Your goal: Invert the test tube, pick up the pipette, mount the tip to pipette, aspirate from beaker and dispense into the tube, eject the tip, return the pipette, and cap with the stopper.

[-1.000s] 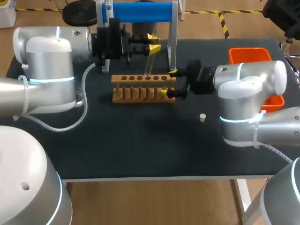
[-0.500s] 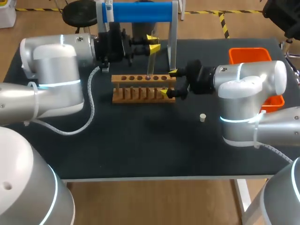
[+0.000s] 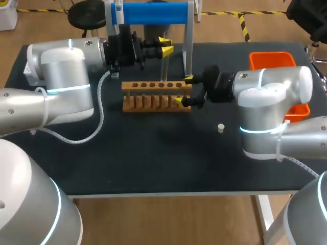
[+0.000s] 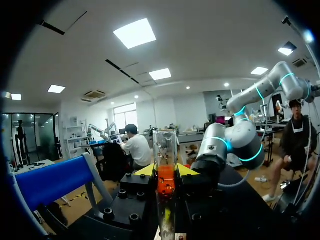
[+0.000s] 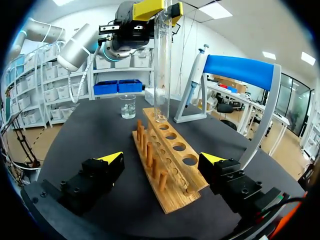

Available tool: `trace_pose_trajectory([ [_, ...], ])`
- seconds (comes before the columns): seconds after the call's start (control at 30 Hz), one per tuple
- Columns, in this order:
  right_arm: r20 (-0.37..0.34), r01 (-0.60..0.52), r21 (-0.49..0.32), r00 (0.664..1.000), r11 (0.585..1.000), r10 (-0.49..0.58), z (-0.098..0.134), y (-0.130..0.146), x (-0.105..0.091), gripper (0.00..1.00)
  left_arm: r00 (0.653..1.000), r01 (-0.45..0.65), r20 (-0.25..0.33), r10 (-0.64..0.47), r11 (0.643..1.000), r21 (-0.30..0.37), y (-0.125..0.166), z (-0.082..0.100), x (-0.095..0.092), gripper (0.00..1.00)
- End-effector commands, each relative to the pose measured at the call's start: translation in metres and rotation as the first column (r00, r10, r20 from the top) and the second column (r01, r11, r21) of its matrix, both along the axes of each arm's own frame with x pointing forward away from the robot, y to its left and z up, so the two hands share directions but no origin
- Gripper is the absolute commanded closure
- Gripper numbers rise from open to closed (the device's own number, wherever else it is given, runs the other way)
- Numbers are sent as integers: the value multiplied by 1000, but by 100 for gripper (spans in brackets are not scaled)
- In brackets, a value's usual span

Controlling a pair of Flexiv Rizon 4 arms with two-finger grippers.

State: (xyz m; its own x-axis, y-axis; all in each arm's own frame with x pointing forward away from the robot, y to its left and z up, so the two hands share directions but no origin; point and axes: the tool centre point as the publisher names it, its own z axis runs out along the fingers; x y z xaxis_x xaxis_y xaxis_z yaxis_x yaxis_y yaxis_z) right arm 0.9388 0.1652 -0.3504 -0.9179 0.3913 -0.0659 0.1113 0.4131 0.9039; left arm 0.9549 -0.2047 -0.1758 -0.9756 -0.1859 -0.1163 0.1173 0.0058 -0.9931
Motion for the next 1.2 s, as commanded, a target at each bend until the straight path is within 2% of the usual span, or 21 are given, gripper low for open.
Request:
trace_pose_trajectory([
  [0.03,4,5,2,1000,1000,-5,-1,0,-1,0,1000,10,0,-10,1000,-12,0,-6,7,100],
  [0.6,4,5,2,1000,1000,-5,-1,0,-1,0,1000,19,-8,-19,999,-30,3,-23,15,100],
  [1.2,4,5,2,1000,1000,-5,-1,0,-1,0,1000,20,-3,-20,1000,-15,6,-36,23,100],
])
